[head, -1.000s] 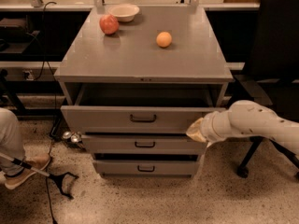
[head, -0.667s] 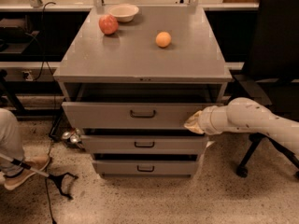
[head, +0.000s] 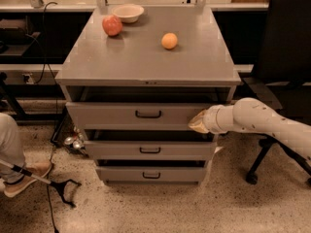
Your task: Close top drawer
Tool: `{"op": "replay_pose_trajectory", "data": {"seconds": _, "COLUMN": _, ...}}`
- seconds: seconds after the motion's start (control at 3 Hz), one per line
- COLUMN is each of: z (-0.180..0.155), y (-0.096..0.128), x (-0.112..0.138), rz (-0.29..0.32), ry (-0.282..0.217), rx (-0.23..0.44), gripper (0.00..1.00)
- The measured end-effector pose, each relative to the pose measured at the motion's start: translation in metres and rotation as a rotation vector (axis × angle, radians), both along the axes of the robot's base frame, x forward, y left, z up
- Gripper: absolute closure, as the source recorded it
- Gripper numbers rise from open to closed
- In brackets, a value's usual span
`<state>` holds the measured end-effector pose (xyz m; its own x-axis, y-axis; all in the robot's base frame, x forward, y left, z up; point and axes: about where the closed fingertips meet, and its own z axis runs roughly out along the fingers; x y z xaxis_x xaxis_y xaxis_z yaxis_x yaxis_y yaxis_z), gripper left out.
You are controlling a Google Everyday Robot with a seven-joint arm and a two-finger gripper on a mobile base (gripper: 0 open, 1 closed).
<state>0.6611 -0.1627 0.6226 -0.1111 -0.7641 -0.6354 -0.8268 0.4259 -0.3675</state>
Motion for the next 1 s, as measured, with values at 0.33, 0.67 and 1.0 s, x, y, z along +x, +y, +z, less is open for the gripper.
{"op": "replay_pose_trajectory", "data": {"seconds": 0.33, "z": 0.0, "y": 0.0, "x": 0.0, "rz": 0.0, "ry": 0.0, "rx": 0.0, "gripper": 1.0}}
{"op": "replay_pose_trajectory", "data": {"seconds": 0.67, "z": 0.004, "y": -0.005, "x": -0.017, "rz": -0.033, "ry": 0.027, "rx": -0.011, "gripper": 1.0}}
{"op": "replay_pose_trajectory", "data": {"seconds": 1.0, "z": 0.026, "y": -0.032, "x": -0.098, "rz": -0.19, "ry": 0.143, "rx": -0.043, "gripper": 1.0}}
